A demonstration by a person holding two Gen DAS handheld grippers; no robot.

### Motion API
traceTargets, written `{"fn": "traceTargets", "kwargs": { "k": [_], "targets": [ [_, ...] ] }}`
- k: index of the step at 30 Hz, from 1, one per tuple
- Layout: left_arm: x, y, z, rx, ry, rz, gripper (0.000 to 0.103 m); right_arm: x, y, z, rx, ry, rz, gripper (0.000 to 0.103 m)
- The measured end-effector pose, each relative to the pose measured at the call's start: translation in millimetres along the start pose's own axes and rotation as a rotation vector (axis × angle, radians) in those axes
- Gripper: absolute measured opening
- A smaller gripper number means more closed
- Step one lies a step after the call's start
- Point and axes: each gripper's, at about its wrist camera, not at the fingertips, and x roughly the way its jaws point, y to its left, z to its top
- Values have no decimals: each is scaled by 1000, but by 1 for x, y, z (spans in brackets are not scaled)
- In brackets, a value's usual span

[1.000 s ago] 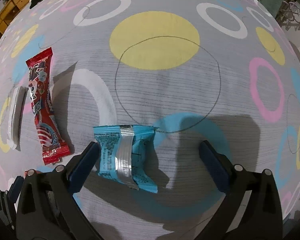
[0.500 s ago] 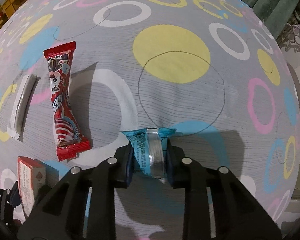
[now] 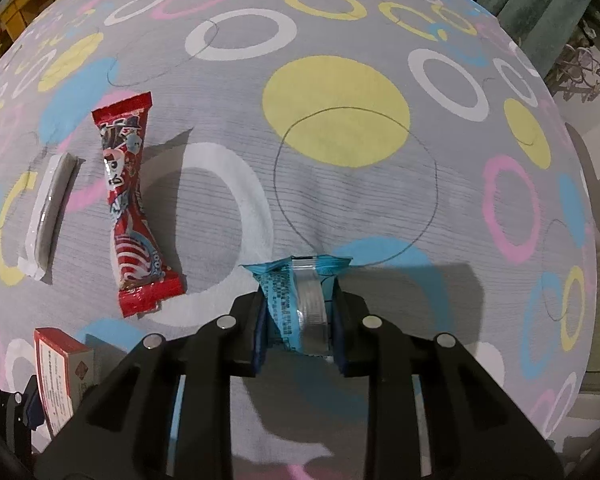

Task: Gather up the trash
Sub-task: 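Lift the box and blue wrapper and carry them over the bag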

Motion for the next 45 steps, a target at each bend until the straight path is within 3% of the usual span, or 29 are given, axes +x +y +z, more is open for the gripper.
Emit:
{"fn": "traceTargets", "kwargs": {
  "k": [27, 45],
  "targets": [
    [-46, -2, 0, 48, -108, 0, 33, -70, -19, -46, 35, -78, 0, 24],
    [-101, 11, -26, 20, -142, -46, 33, -160, -19, -105, 77, -208, 57, 24]
  ]
}}
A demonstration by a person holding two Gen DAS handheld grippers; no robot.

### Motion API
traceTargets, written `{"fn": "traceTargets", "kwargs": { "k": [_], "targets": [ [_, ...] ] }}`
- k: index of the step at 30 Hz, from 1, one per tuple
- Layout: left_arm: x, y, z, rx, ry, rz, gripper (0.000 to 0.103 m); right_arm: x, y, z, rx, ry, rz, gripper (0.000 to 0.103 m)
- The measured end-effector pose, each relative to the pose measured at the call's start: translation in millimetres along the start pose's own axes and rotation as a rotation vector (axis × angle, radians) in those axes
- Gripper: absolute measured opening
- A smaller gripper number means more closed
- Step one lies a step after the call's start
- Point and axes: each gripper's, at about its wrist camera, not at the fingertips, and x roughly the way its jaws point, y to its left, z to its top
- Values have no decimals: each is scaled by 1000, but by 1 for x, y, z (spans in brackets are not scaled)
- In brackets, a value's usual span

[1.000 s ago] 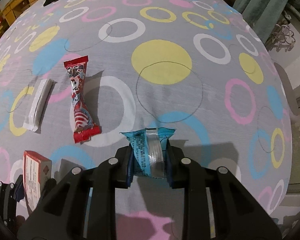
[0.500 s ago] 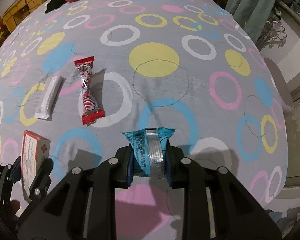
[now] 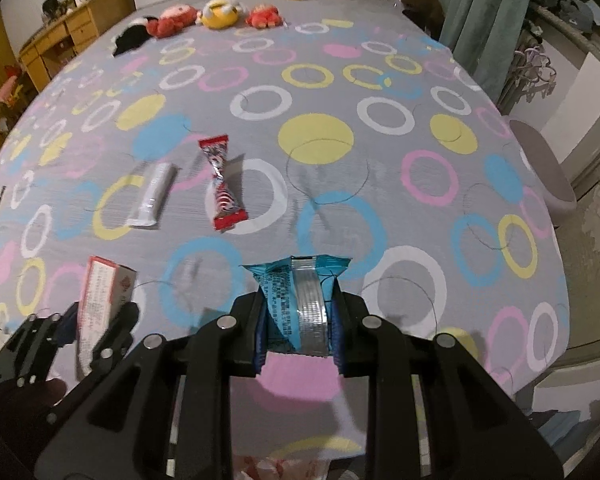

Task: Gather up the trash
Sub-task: 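Lift the box and blue wrapper and carry them over the bag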

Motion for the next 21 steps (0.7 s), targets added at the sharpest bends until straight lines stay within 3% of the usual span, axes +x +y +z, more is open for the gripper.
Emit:
{"fn": "traceTargets", "kwargs": {
  "k": [7, 21],
  "targets": [
    [-38, -1, -22, 10, -25, -1, 33, -53, -9, -36, 24, -79, 31, 24],
    [-107, -10, -92, 34, -19, 4, 33, -106, -30, -146, 39, -151, 29, 24]
  ]
}}
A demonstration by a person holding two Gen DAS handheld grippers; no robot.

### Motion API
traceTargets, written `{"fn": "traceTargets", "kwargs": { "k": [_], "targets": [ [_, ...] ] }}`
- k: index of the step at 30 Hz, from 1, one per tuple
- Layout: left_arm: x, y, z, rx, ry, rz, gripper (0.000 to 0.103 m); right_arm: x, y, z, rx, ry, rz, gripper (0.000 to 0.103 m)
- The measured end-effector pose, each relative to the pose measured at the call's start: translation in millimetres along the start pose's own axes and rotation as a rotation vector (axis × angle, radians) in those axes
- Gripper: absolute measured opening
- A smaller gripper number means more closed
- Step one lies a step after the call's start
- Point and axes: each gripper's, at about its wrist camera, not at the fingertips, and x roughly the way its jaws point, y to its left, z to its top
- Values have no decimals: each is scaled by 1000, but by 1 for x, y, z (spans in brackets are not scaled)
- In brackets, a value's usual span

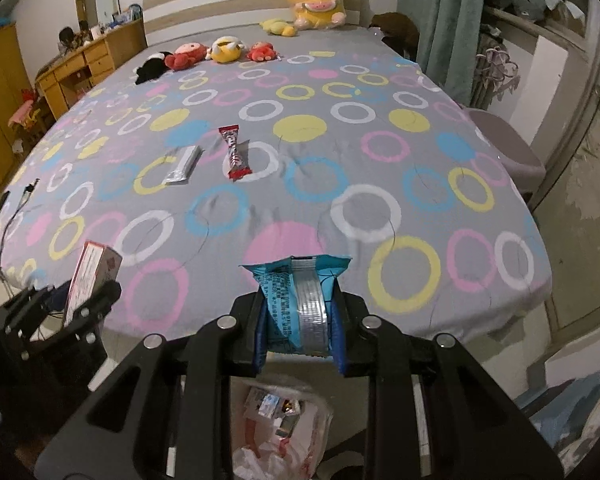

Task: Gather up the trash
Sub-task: 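Lift the box and blue wrapper and carry them over the bag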

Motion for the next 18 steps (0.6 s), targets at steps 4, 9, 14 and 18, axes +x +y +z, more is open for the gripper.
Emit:
{"fn": "traceTargets", "kwargs": {
  "k": [4, 9, 14, 18],
  "targets": [
    [-15, -4, -14, 12, 10, 1, 33, -18, 1, -31, 15, -23, 22, 24],
    [-24, -8, -31, 8, 48, -6, 33, -30, 2, -70, 30, -27, 34, 24],
    [-29, -15, -54, 18, 72, 5, 33, -24, 7, -105, 50, 9, 54, 24],
    [-26, -20, -75, 23, 109, -1, 33, -17, 6, -124, 69, 33, 59, 24]
  ]
}}
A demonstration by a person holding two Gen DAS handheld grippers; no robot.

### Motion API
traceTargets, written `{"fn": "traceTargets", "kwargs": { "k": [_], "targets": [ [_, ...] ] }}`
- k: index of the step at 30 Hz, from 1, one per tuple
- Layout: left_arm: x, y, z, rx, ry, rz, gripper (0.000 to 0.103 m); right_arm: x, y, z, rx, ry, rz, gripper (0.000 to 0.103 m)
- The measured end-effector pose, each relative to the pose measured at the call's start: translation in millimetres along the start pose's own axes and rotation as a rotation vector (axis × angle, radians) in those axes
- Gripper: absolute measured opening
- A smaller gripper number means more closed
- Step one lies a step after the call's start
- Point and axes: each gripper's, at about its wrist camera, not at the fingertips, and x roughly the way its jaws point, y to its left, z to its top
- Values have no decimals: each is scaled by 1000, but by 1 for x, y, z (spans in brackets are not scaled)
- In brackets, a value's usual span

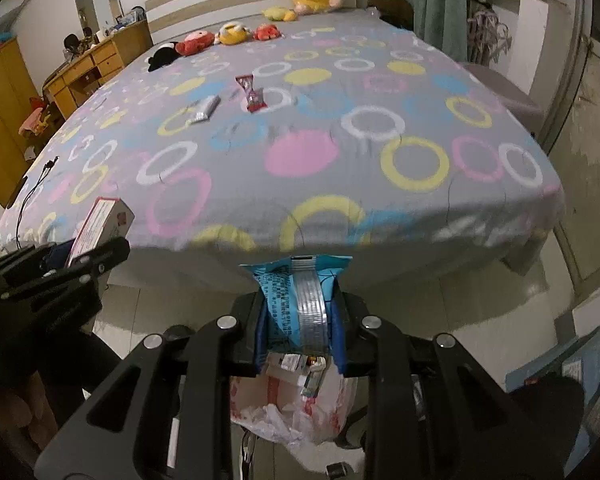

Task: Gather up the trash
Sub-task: 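Lift the box and blue wrapper and carry them over the bag, then open both tools to drop the box and blue wrapper into the bag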

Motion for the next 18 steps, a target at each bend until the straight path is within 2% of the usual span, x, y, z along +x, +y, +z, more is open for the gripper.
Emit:
{"fn": "traceTargets", "kwargs": {
  "k": [3, 9, 12, 18],
  "targets": [
    [10, -5, -16, 5, 46, -16, 33, 9, -2, -14, 8, 30, -3, 24],
    [42, -13, -45, 13, 169, -94, 33, 41, -7, -42, 22, 111, -8, 24],
    [59, -20, -57, 43, 214, -122, 33, 65, -13, -57, 58, 173, 20, 24],
    [99, -32, -82, 109, 332, -167, 33, 108, -17, -79, 78, 280, 19, 24]
  ]
}}
